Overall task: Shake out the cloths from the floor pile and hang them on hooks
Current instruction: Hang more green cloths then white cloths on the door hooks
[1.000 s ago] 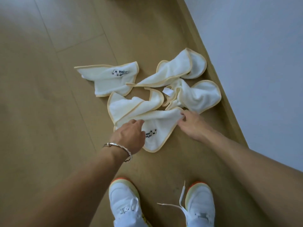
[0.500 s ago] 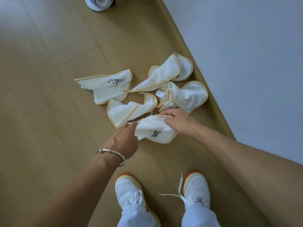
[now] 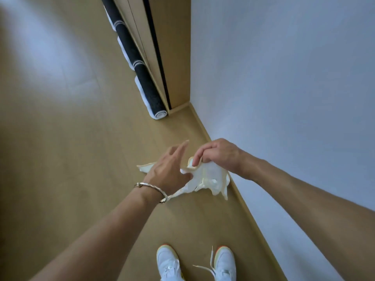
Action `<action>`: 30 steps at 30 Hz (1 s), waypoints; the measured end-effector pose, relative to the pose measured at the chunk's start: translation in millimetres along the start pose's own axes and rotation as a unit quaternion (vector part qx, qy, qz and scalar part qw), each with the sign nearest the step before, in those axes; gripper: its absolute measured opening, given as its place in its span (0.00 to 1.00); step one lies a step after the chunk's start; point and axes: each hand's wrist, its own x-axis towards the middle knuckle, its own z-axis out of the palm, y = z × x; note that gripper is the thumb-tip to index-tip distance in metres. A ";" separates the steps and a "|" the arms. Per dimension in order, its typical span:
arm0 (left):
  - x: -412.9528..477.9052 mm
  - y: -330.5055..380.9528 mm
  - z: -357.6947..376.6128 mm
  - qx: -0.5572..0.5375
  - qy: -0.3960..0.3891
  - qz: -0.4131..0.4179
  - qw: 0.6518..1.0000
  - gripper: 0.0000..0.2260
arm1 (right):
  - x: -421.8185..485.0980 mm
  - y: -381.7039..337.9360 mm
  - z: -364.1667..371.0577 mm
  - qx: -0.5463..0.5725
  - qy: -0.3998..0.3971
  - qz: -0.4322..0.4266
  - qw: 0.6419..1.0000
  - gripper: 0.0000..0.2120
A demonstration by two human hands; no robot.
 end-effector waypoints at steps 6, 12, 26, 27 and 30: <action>-77.8 77.6 -131.3 0.035 -0.004 -0.015 0.999 0.05 | -119.9 -148.4 -51.2 -0.059 -0.012 -0.060 0.996 0.13; -146.9 142.9 -256.2 0.021 0.074 -0.012 0.997 0.03 | -199.5 -249.2 -104.6 -0.185 0.061 -0.052 0.979 0.12; -231.9 291.3 -354.4 -0.230 0.123 0.136 0.956 0.07 | -329.3 -312.1 -133.1 -0.347 0.015 -0.012 0.938 0.09; -231.2 302.5 -351.2 -0.231 0.115 0.145 0.955 0.08 | -339.0 -317.8 -131.3 -0.312 0.021 -0.038 0.949 0.12; -230.3 331.0 -343.8 -0.225 0.080 0.178 0.954 0.09 | -369.7 -325.2 -128.6 -0.219 0.076 -0.074 0.970 0.18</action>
